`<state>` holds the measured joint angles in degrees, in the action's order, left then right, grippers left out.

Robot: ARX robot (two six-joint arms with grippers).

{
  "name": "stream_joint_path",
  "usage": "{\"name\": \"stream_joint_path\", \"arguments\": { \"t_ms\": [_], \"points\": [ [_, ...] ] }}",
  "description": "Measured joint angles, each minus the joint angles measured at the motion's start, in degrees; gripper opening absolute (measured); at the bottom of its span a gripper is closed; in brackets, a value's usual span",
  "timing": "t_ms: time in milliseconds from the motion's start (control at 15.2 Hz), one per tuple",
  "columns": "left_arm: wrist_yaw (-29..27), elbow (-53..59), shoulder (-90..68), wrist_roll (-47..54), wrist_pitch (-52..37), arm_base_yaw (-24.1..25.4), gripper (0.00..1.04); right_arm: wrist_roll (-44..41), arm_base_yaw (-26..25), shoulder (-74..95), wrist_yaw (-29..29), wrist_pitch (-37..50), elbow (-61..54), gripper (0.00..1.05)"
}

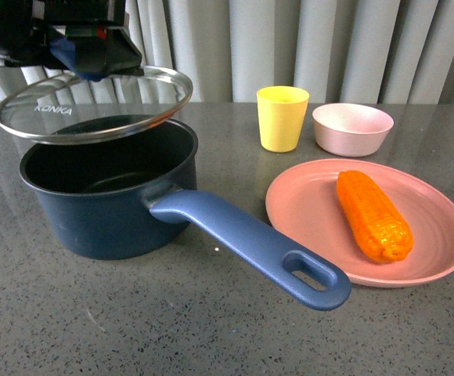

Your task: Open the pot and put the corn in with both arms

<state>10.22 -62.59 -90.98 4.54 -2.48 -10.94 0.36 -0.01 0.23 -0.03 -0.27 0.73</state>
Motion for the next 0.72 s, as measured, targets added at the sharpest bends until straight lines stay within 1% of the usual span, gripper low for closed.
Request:
{"name": "stream_joint_path", "arguments": {
  "t_ms": [198, 329, 527, 725],
  "points": [
    [1.0, -0.5, 2.8, 0.0, 1.2, 1.9, 0.63, 0.0, 0.0, 0.0, 0.0, 0.0, 0.0, 0.98],
    [1.0, 0.0, 4.5, 0.0, 0.2, 6.0, 0.63, 0.0, 0.0, 0.0, 0.0, 0.0, 0.0, 0.98],
    [2.0, 4.3, 7.0, 0.0, -1.8, 14.7, 0.63, 0.0, 0.0, 0.0, 0.0, 0.0, 0.0, 0.98],
    [2.8, 8.5, 7.2, 0.5, -3.5, 21.4, 0.62, 0.0, 0.0, 0.0, 0.0, 0.0, 0.0, 0.98]
  ]
}}
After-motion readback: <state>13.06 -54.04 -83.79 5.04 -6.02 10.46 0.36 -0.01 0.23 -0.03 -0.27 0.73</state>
